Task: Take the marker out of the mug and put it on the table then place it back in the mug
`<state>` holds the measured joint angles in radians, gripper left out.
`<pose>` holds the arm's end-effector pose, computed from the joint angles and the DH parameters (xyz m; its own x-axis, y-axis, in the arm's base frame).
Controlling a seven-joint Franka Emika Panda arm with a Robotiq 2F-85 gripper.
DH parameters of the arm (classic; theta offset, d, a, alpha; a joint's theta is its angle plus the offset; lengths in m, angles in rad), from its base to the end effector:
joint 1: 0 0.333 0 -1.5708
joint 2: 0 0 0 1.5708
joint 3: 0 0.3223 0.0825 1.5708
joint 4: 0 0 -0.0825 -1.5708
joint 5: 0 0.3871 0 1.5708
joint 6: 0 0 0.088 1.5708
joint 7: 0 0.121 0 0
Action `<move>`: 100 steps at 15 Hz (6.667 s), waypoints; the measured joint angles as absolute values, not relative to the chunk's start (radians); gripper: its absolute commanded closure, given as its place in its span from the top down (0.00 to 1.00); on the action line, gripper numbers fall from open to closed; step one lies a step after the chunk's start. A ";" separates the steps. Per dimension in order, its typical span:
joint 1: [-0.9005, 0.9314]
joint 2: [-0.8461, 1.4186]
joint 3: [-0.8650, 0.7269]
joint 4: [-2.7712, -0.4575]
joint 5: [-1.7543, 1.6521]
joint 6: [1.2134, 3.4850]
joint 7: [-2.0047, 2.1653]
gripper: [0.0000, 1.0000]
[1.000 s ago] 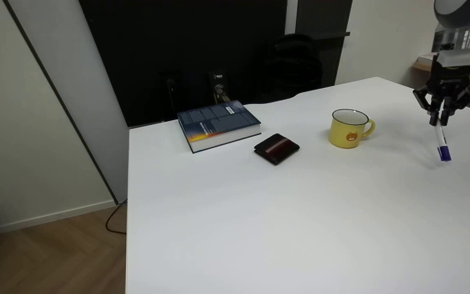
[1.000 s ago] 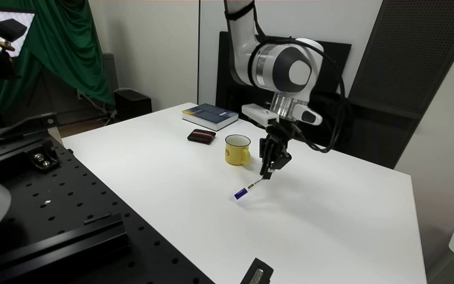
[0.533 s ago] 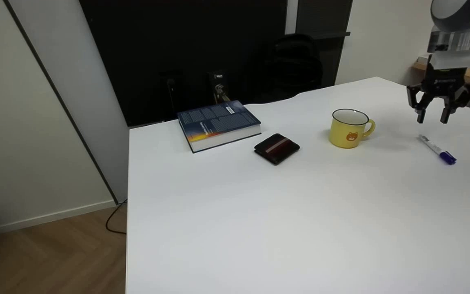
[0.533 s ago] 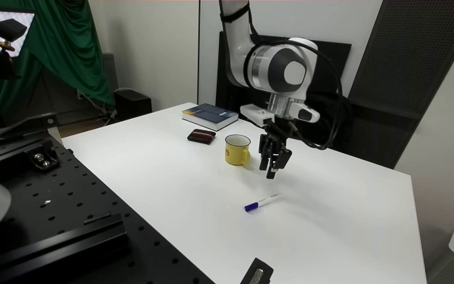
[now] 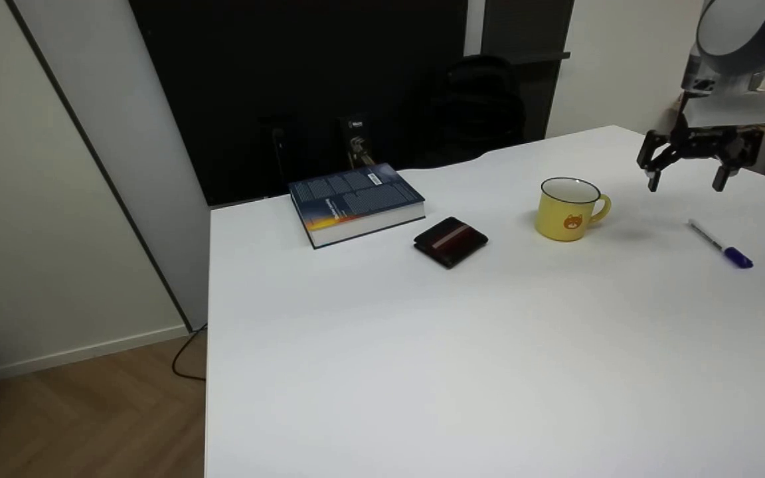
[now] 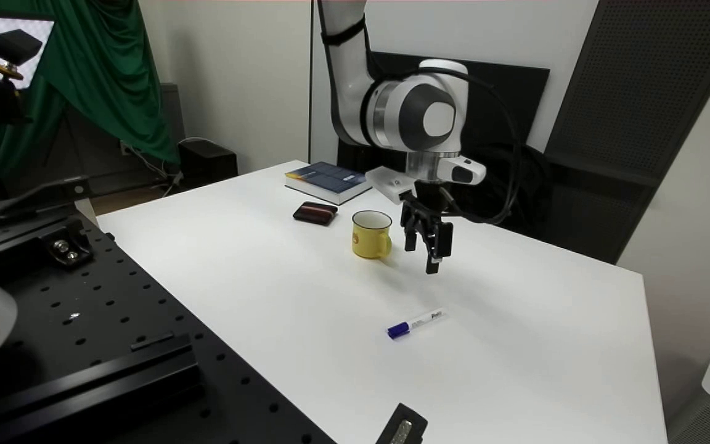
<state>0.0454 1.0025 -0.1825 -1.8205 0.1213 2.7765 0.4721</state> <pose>0.5963 -0.0916 -0.0204 0.8012 -0.5977 0.0309 -0.5970 -0.7945 0.1117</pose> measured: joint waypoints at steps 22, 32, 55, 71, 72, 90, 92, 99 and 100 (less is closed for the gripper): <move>-0.011 1.052 -0.165 -1.857 0.113 2.747 0.436 1.00; -0.029 1.128 -0.157 -1.832 0.134 2.768 0.429 1.00; -0.101 1.145 -0.172 -1.710 0.258 2.583 0.445 0.05; 0.076 1.101 -0.136 -1.325 0.231 2.176 0.468 0.05; 0.078 1.092 -0.129 -1.305 0.230 2.131 0.468 0.05; -0.057 1.302 0.034 -0.941 0.343 1.704 0.392 0.05; -0.055 1.338 0.045 -0.893 0.350 1.687 0.392 0.05; -0.055 1.427 0.059 -0.776 0.358 1.634 0.393 0.05; -0.057 1.433 0.059 -0.769 0.358 1.633 0.393 0.05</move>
